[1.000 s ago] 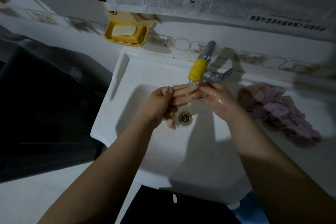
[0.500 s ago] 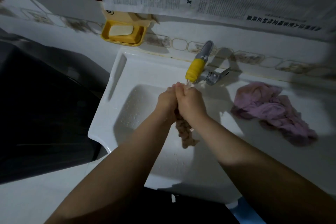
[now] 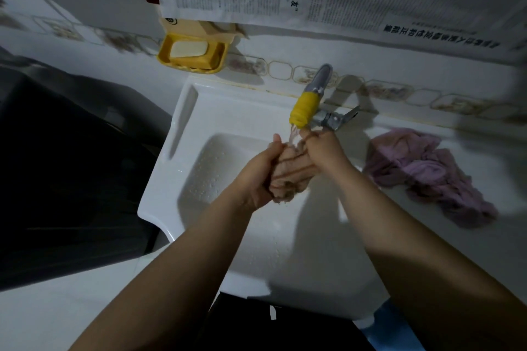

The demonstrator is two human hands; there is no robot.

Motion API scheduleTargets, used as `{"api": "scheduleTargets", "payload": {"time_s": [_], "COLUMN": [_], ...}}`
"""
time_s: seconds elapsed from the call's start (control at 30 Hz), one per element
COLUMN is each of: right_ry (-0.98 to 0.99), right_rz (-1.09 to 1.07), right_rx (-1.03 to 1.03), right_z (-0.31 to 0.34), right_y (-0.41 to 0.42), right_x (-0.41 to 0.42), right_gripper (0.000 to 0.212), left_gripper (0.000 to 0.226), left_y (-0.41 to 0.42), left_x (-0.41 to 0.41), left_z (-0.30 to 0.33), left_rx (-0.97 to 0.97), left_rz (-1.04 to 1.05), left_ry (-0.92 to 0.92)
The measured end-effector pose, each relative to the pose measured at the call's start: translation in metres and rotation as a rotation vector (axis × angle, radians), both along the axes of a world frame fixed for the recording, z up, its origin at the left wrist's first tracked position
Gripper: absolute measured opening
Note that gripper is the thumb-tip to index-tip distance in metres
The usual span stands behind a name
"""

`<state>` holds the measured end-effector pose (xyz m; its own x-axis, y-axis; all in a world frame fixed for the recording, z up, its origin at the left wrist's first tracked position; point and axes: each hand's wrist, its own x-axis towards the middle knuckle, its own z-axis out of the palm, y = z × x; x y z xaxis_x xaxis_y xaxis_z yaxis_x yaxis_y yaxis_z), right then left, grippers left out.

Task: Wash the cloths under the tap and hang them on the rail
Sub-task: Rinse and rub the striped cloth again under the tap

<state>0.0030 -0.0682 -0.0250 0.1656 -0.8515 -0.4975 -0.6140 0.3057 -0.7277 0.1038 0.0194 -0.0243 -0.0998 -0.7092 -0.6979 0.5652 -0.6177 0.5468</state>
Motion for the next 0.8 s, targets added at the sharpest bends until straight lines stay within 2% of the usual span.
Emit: {"api": "scheduleTargets", "payload": {"time_s": [0.07,0.1,0.17,0.23,0.3,0.4,0.5,0.67,0.73,0.8], "right_ry": [-0.198,-0.349,-0.590,-0.652,-0.528,-0.254,-0.133,-0.060,-0.128,-0.081], "right_rz": [-0.081,-0.128,-0.183,-0.224,-0.203,-0.012,0.106,-0.057,-0.036,0.048], "right_rx": [0.248,0.320,0.331,0.252,0.083,-0.133,-0.213,-0.212,-0.220,-0.253], "right_z": [0.000,-0.001,0.001,0.000,0.003,0.006,0.009,0.022,0.020,0.017], "right_y": [-0.002,-0.001,0.002,0.003,0.007,0.026,0.039,0.020,0.035,0.044], "right_x": [-0.010,-0.014,-0.017,-0.017,-0.012,0.007,0.026,0.027,0.033,0.034], "right_gripper": [0.043,0.033,0.014,0.015,0.018,0.031,0.046,0.040,0.038,0.040], "left_gripper": [0.047,0.043,0.039,0.035,0.035,0.032,0.033,0.045,0.040,0.034], "left_y": [0.005,0.008,0.012,0.013,0.011,-0.002,-0.017,-0.027,-0.029,-0.026], "left_x": [0.014,0.019,0.025,0.024,0.018,0.009,-0.005,-0.020,-0.013,-0.011], "left_z": [-0.005,-0.005,-0.009,-0.014,-0.016,-0.009,-0.003,0.010,0.009,0.010], "left_rx": [-0.011,-0.033,-0.057,-0.035,-0.029,0.041,0.044,0.122,0.107,0.072], "left_rz": [0.115,0.159,0.181,0.223,0.288,0.376,0.275,0.179,0.223,0.255], "left_ry": [0.023,0.049,0.012,-0.120,-0.233,-0.383,-0.482,-0.313,-0.343,-0.349]}}
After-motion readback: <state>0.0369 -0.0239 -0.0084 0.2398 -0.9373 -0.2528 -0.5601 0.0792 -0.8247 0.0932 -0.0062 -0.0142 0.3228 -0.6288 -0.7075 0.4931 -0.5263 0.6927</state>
